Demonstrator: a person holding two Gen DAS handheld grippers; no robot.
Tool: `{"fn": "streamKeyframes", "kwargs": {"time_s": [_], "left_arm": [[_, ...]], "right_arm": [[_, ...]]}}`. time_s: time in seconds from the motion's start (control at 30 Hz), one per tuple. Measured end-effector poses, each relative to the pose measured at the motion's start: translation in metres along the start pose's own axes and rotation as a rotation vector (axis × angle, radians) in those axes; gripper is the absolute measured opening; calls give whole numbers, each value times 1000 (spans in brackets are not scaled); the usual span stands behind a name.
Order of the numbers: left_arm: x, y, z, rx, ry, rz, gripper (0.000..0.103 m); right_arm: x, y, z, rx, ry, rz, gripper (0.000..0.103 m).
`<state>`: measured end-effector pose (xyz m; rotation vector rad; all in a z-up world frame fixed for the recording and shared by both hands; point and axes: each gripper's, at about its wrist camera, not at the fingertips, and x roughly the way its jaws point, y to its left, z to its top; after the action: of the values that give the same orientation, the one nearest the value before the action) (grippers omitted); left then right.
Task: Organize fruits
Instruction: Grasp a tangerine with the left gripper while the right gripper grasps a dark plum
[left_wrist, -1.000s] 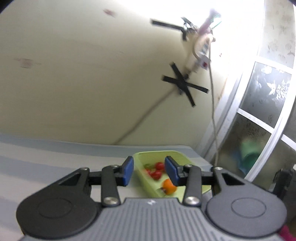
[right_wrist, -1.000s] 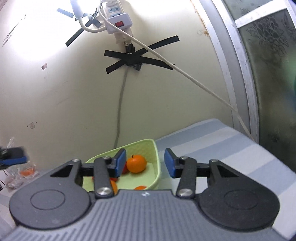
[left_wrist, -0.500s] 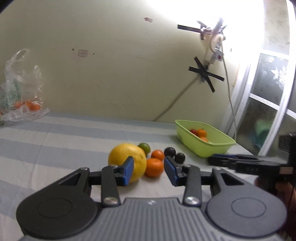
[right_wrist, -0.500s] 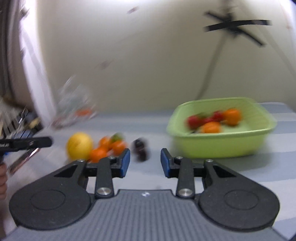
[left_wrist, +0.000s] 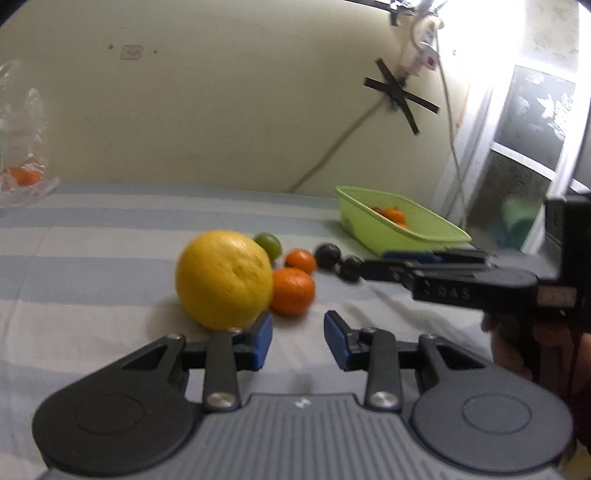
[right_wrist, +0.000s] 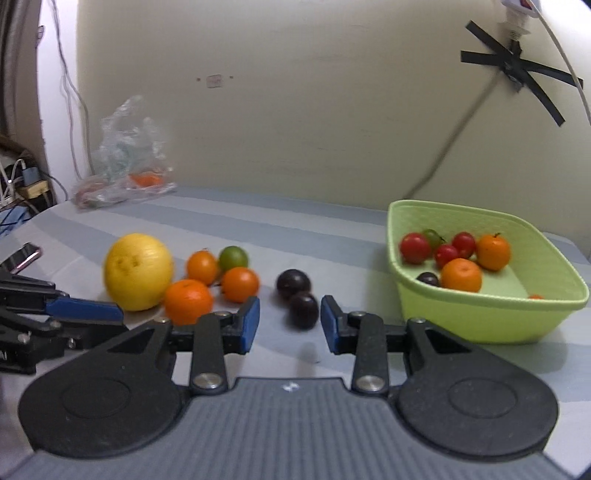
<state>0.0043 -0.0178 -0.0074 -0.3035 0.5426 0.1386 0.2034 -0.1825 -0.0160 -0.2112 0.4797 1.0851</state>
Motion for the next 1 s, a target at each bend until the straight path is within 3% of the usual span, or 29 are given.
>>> {"fn": "streamKeyframes", "kwargs": {"time_s": [0.1, 0.33, 0.4, 0.47, 0.6, 0.73, 0.83, 0.93, 1.0], "left_arm": [[1, 5, 7, -12, -20, -12, 28], [1, 0, 21, 57, -90, 93, 28], [2, -3, 25, 50, -88, 77, 31], [4, -17, 22, 103, -77, 32, 34], [25, -42, 12, 237, -39, 95, 44], [46, -40, 13, 245, -5, 162, 45], [56, -32, 15, 210, 21, 211, 40], [52, -24, 16, 159, 20, 197, 36], [46, -25, 13, 146, 22, 189, 36]], "right_arm": [[6, -3, 0, 4, 6, -8, 39], [7, 5, -3, -10, 2, 15, 39], [8, 7, -4, -24, 3, 12, 39], [11, 4, -4, -7, 16, 14, 39], [13, -2, -2, 17, 8, -4, 39], [18, -6, 0, 19, 28, 6, 39], [29, -8, 2, 20, 80, 32, 39], [35, -10, 4, 36, 100, 43, 24], [32, -11, 3, 39, 98, 38, 24]]}}
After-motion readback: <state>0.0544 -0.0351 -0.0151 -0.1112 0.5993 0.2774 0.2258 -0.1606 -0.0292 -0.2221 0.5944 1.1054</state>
